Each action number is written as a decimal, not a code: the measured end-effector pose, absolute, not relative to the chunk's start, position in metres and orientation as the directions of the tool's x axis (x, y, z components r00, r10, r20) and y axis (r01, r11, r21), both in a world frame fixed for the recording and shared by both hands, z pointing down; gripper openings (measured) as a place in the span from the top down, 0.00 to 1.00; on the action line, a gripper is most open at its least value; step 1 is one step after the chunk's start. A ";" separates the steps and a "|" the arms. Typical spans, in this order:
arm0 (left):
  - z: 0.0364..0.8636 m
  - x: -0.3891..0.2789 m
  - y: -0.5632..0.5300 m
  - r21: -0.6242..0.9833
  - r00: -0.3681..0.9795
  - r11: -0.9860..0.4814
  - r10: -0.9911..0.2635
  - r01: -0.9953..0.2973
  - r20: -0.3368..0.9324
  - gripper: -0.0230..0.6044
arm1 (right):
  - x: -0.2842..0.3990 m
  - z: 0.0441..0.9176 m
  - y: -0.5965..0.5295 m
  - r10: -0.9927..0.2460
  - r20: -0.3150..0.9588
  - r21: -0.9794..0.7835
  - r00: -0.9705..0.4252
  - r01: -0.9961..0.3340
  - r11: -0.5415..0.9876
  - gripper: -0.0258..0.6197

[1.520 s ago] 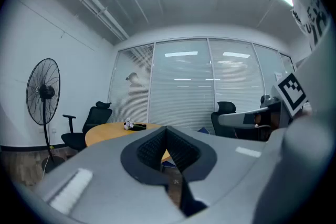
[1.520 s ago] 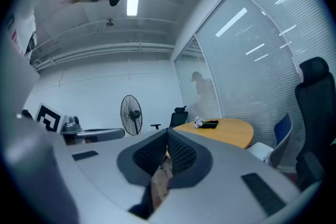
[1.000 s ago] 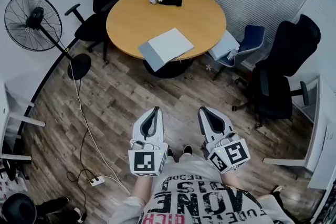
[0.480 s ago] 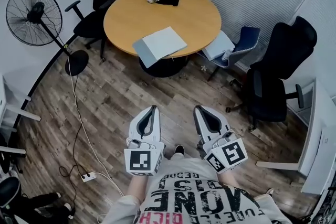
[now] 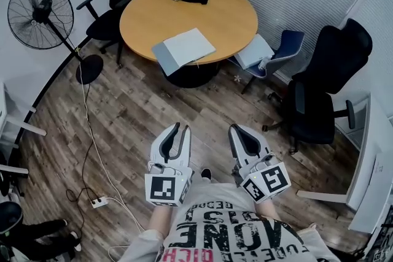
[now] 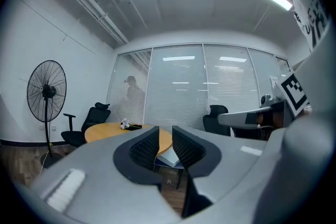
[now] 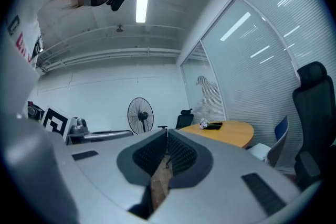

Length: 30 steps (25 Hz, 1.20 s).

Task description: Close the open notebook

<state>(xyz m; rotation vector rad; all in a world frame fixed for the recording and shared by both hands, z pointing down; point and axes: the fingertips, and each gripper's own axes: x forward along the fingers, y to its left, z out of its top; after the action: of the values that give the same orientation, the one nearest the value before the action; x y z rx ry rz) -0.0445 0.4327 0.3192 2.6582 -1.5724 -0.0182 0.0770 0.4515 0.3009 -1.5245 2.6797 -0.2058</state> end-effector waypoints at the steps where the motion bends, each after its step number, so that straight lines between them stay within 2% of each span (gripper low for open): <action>1: 0.320 -0.044 0.432 0.053 0.480 -0.478 -0.877 -0.877 0.020 0.82 | 0.078 0.302 0.450 -0.858 0.022 -0.145 -0.514 -0.850 0.506 0.94; 13: 0.328 -0.060 0.380 0.097 0.468 -0.463 -0.883 -0.881 0.034 0.83 | 0.062 0.310 0.403 -0.863 0.047 -0.146 -0.504 -0.858 0.493 0.94; 30: 0.310 -0.089 0.262 0.073 0.542 -0.540 -0.840 -0.839 0.020 0.83 | 0.032 0.300 0.290 -0.900 0.054 -0.138 -0.433 -0.896 0.423 0.94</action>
<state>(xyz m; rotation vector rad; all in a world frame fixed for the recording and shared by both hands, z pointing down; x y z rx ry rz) -0.0891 0.2615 0.3104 2.6940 -1.4683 -0.0264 0.0323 0.2900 0.3000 -1.6569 2.6260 -0.2271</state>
